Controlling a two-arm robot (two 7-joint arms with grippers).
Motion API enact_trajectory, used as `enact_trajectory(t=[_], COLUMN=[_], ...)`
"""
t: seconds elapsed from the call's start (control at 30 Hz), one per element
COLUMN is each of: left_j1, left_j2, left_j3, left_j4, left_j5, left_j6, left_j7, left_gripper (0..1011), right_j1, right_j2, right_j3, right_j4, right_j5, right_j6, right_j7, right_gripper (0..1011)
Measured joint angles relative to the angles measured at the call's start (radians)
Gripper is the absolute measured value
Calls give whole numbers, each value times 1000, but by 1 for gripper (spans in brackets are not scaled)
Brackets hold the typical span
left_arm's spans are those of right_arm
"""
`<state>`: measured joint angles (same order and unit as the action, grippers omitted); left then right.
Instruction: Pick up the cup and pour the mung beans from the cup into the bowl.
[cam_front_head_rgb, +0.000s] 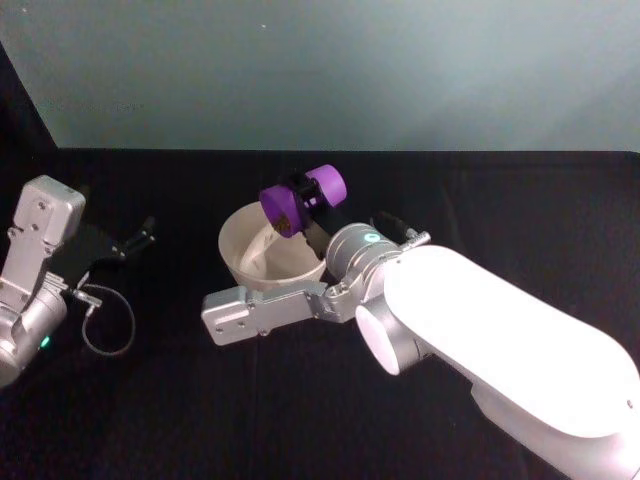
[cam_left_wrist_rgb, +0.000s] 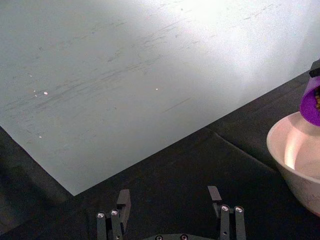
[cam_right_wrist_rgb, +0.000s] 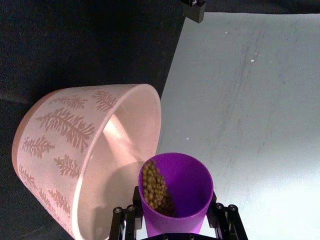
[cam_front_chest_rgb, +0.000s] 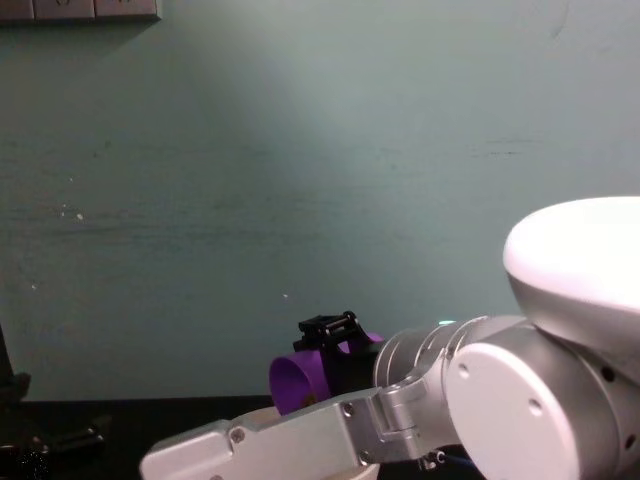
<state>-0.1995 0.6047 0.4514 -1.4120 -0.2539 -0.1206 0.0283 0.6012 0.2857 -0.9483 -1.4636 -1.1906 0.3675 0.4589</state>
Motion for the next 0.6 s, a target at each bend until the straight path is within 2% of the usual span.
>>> enact_trajectory(t=[0.2,0.6], left_j1=[0,0], left_j2=[0,0], left_j3=[0,0], left_j4=[0,0], left_j5=[0,0], left_j6=[0,0], left_j7=[0,0], left_gripper=[1000,1000], right_j1=[-3,-22], right_j2=[-5,-16], right_j3=[-1,22], right_j4=[0,-3], right_j5=[-31,-58], right_j6=[2,-9], right_j7=[6,9], right_gripper=[715,715])
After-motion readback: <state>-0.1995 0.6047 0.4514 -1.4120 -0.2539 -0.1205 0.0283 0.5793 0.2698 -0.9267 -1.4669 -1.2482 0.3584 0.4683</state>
